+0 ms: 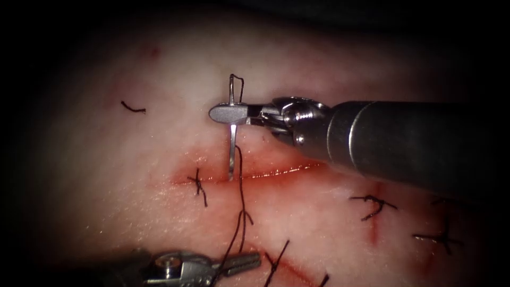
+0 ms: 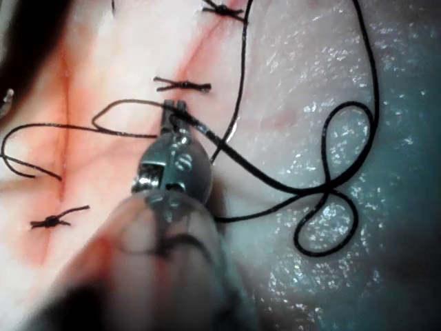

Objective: Wound Closure
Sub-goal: Insert the left tool into the incision.

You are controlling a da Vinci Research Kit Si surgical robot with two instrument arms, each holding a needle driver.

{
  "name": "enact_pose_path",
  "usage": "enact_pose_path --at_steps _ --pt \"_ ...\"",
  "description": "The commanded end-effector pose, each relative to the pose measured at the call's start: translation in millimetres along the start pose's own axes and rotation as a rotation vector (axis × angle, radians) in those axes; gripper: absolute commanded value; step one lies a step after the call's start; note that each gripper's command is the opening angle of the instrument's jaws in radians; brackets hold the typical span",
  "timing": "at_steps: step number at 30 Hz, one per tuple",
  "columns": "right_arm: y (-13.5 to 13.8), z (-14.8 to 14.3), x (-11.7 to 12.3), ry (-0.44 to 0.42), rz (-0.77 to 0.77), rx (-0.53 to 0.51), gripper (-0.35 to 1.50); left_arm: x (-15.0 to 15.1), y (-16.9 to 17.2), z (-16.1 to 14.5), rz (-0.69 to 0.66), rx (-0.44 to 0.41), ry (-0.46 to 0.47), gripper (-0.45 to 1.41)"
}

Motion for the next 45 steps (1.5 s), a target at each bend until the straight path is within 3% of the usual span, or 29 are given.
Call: enact_pose_path --at_steps 1,7,14,17,21,26,33,34,35,37,38,45 --pt "0.4 1.3 -0.2 0.015 0.004 0.001 -0.35 0.3 0.1 1.0 -0.001 -0.002 0.004 -0.4" --pt "2.1 2.3 -2.3 0.039 -0.16 0.003 -0.35 4.6 1.4 1.5 -0.009 -0.013 0.028 -0.45" --pt "2.8 2.8 -3.2 0.063 -0.326 0.083 -0.35 7.7 3.1 1.0 0.003 -0.027 0.042 -0.45" --pt "3.0 2.5 -4.2 0.051 -0.473 0.121 -0.35 9.3 2.7 0.4 0.018 -0.035 0.046 -0.45" --pt "3.6 1.9 -5.3 0.043 -0.618 0.149 -0.35 9.7 1.3 -0.3 0.024 -0.052 0.056 -0.45" --pt "4.6 1.3 -5.7 0.055 -0.822 0.162 -0.35 9.6 -0.4 -1.1 0.041 -0.015 0.037 -0.45" --pt "5.8 1.4 -4.5 0.095 -0.914 0.135 -0.35 8.2 -1.0 -1.9 0.064 0.011 -0.013 -0.42" --pt "6.0 1.5 -4.5 0.095 -0.914 0.134 -0.35 7.9 -1.1 -2.2 0.064 0.021 -0.014 -0.27" --pt "6.1 1.5 -4.6 0.099 -0.927 0.122 -0.35 7.0 -1.5 -3.1 0.06 0.051 -0.045 0.17" --pt "6.1 1.2 -4.8 0.099 -0.94 0.121 -0.35 5.3 -2.2 -4.9 0.055 0.115 -0.123 0.47" --pt "6.1 1.0 -5.0 0.098 -0.942 0.124 -0.35 4.2 -2.6 -6.3 0.02 0.132 -0.135 0.56" --pt "6.4 0.5 -5.6 0.091 -0.96 0.122 -0.35 0.6 -4.0 -12.2 -0.081 0.142 -0.147 0.62"
